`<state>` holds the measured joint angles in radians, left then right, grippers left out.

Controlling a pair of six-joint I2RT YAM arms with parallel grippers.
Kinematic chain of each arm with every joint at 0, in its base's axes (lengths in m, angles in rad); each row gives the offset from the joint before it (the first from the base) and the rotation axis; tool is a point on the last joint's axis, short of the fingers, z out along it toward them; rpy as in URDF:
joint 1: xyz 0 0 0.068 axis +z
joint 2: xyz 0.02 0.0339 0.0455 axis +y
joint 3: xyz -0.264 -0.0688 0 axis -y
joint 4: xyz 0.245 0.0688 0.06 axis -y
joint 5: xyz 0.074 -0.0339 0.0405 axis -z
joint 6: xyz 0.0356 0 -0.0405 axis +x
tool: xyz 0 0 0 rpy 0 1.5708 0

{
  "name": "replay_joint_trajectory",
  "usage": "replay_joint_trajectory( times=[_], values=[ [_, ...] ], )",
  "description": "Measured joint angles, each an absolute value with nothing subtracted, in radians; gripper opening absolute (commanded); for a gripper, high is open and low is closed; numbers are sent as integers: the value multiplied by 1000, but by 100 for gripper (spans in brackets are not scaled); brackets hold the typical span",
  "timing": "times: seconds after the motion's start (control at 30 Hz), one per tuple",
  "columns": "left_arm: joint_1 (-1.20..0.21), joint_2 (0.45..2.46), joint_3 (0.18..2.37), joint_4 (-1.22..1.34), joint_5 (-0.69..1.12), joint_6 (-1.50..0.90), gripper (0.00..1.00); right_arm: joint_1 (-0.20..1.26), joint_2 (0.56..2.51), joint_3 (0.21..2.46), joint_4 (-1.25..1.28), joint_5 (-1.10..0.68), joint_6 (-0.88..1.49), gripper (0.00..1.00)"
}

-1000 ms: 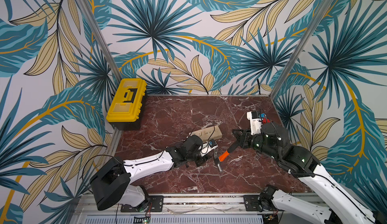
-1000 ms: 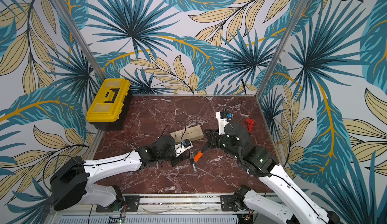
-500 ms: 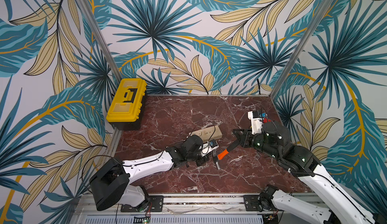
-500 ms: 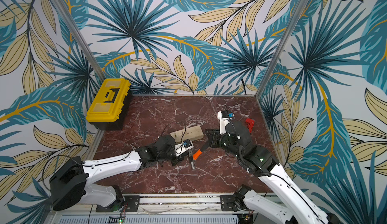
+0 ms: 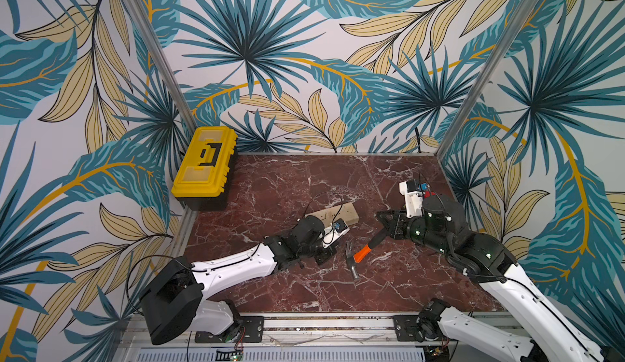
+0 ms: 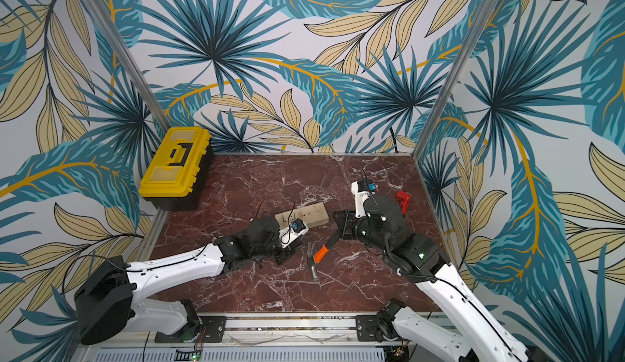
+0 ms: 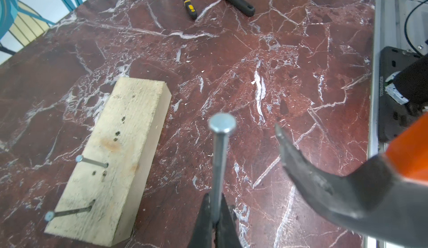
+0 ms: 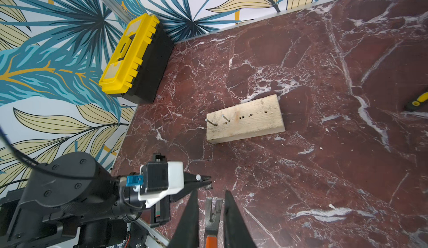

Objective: Use a claw hammer to pull out a nail
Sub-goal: Pick up the nail with the hammer, then place the nail at the center of the board.

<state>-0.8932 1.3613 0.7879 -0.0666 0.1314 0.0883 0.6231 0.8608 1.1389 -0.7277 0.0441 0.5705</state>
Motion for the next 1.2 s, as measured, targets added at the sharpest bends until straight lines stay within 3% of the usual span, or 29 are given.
replay_joint_trajectory(
  times=[0.43, 0.63, 1.2],
  values=[
    [-804, 1332, 788, -299, 12, -264, 0, 601, 855, 1124, -753, 161, 526, 0],
    [-696, 1306, 788, -419, -11, -389, 0, 586, 898, 1116, -730, 171, 512, 0],
    [-527, 1610, 948, -612, 94, -455, 3, 570, 905, 1087, -686, 171, 513, 0]
  ],
)
